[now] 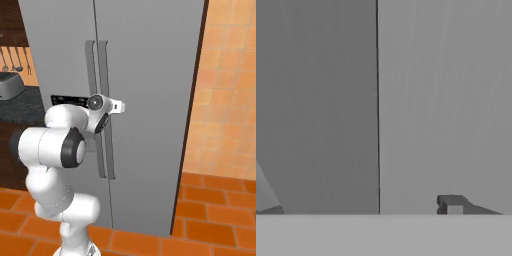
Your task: Take the strawberry from the fridge and place it on top of the pancake, located on the dining counter.
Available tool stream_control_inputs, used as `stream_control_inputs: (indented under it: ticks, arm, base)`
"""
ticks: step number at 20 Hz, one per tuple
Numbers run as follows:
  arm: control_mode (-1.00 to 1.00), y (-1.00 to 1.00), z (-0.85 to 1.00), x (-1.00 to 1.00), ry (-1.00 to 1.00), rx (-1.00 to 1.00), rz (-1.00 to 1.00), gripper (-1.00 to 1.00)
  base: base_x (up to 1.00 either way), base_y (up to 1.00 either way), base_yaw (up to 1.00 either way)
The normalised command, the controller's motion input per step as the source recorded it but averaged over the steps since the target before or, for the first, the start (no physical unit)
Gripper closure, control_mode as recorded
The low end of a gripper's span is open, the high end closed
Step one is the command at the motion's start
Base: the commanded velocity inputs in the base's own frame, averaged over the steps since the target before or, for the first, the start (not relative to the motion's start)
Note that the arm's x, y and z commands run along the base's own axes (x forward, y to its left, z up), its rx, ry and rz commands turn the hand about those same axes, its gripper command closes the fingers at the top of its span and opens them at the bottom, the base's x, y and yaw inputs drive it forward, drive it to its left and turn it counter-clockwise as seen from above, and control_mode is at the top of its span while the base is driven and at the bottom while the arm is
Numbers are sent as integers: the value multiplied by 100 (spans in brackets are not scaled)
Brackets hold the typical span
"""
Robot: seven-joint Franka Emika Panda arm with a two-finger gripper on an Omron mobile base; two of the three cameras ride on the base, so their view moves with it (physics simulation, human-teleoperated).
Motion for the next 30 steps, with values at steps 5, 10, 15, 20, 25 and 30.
stream_control_inputs:
  ticks: [5, 10, 15, 20, 25, 30]
  arm:
    - [-100, -43, 0, -84, 29, 0, -4, 100]
    - [-100, -65, 0, -100, 29, 0, -5, 100]
    - [-100, -92, -2, -100, 25, 7, -5, 100]
    - [-100, -100, 0, -100, 25, 8, -6, 100]
    - [-100, -98, 0, -100, 17, 9, -15, -100]
    - [-100, -61, 6, -99, 4, 4, -12, -100]
  base:
    - [0, 0, 0]
    - [0, 0, 0]
    - [0, 0, 0]
    - [0, 0, 0]
    - [0, 0, 0]
    - [0, 0, 0]
